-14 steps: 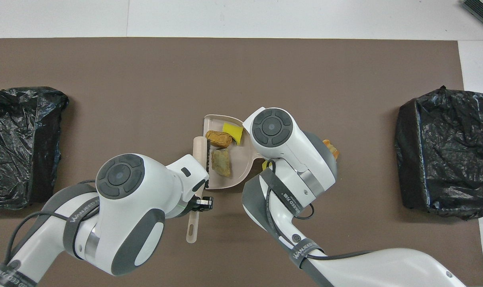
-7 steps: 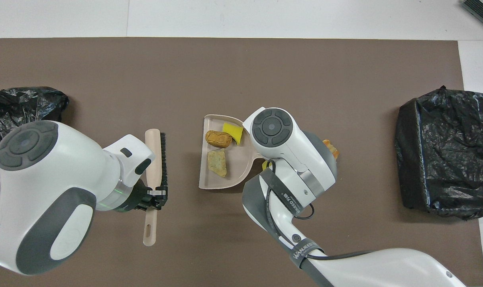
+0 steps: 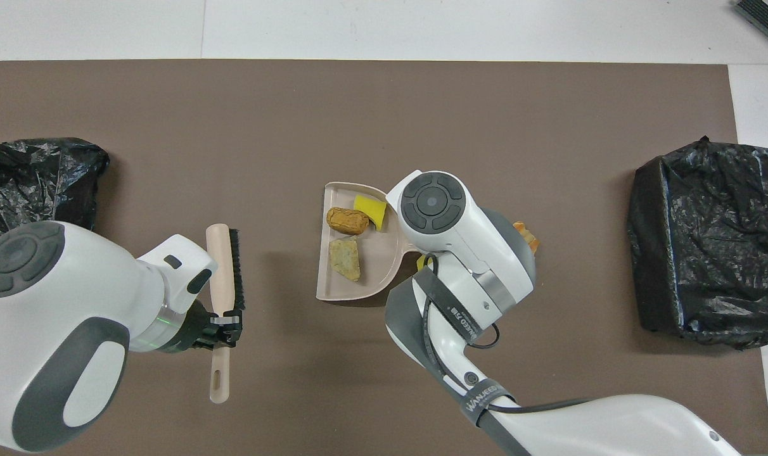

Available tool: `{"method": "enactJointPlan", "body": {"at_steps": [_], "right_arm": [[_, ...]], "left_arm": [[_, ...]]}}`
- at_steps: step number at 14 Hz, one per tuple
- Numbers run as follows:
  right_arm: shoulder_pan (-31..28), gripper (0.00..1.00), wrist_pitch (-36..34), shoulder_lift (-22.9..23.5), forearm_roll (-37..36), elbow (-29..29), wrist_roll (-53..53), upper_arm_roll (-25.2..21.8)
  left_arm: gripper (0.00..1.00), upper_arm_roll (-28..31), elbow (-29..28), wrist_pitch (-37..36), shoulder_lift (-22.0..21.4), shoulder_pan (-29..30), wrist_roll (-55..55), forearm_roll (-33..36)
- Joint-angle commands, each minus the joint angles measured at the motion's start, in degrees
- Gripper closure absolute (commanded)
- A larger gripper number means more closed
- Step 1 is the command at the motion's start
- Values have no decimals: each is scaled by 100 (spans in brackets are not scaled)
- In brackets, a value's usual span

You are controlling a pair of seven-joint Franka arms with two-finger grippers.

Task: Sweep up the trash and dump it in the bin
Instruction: 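Carry the loaded dustpan with the right gripper toward the nearer black bag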

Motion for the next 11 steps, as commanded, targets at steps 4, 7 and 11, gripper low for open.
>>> {"method": "enactJointPlan", "body": {"at_steps": [4,7,11], "right_arm": [[-213,100,144,-60,330,-107,-312,53],[-512,100,30,-340,736,-2,-1006,44],[-1171,100,-820,-666,842,497,-2182,35]], "left_arm": [[100,-40,-340,208,-354,59,75,62],[100,-40,-331,234,-337,155,233,62],[100,-49,-349,260,-346,165,278,62]]}}
